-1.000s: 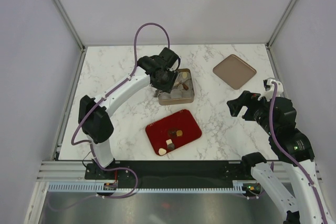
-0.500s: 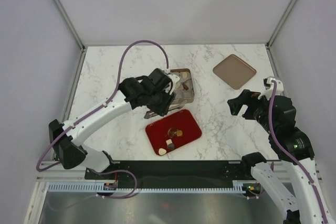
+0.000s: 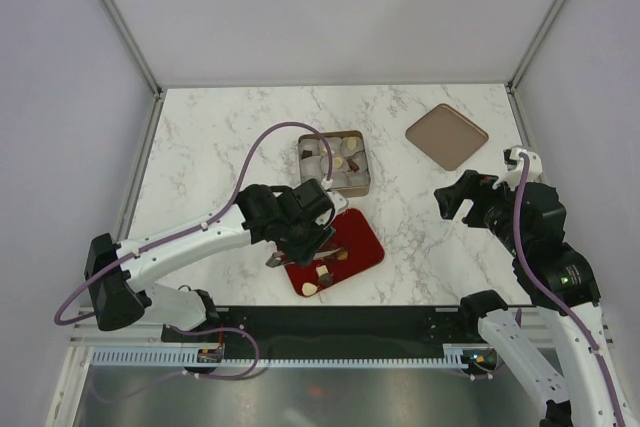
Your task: Pack the chocolate
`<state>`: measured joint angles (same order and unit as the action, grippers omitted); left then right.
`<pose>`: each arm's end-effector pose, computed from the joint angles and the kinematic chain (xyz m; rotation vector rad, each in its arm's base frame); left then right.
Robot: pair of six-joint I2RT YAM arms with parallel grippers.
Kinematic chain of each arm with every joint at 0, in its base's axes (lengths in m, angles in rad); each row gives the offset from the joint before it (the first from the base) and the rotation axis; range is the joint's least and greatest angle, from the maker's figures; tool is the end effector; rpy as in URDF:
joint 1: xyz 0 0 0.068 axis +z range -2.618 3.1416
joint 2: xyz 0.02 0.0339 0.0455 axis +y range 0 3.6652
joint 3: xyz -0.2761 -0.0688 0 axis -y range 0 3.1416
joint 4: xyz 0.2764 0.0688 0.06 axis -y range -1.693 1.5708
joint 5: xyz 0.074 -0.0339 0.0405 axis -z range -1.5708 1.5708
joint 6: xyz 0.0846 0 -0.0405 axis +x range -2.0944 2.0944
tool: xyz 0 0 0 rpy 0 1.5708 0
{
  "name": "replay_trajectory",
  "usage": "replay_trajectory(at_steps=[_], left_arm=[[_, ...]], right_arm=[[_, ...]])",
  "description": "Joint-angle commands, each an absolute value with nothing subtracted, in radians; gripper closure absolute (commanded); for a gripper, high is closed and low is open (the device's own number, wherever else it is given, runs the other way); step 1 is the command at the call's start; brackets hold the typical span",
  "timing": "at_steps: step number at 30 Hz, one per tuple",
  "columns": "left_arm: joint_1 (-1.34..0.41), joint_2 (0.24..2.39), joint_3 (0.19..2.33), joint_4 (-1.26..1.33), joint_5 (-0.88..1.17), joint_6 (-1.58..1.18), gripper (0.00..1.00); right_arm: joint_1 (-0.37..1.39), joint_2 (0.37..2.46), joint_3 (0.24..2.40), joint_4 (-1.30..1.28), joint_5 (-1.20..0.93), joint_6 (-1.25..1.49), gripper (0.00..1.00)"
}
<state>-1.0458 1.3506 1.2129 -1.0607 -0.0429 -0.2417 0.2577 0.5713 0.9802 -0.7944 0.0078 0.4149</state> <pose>0.1532 -0.2573 0.2568 1.0875 2.5866 -0.2691 0.1592 0.0413 0.3681 0.1608 1.9750 0.4330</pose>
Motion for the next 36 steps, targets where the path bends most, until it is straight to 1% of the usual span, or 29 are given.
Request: replay_trajectory(at_steps=[1,16,28,36], left_arm=[[-1.069,1.31,1.194,-1.023,-0.028,-0.281,0.47],[-1.094,1.331,1.152,-0.979,-0.029,-0.298,0.47],[-1.097,1.379,1.175,-0.971,-0.026,-0.288,0.55],[-1.097,1.4,1.227,-0.98,-0.069,-0.285,0.63]], right_arm=[[0.258,0.565,1.011,-0.792,0.014,0.419,0.06],[0.258,0.551,1.003,-0.795,0.015,0.423,0.06],[0.258,0.549,0.994,-0.793,0.017,0.422,0.06],[0.256,0.555,0.996,-0.788,0.018,0.416,0.06]])
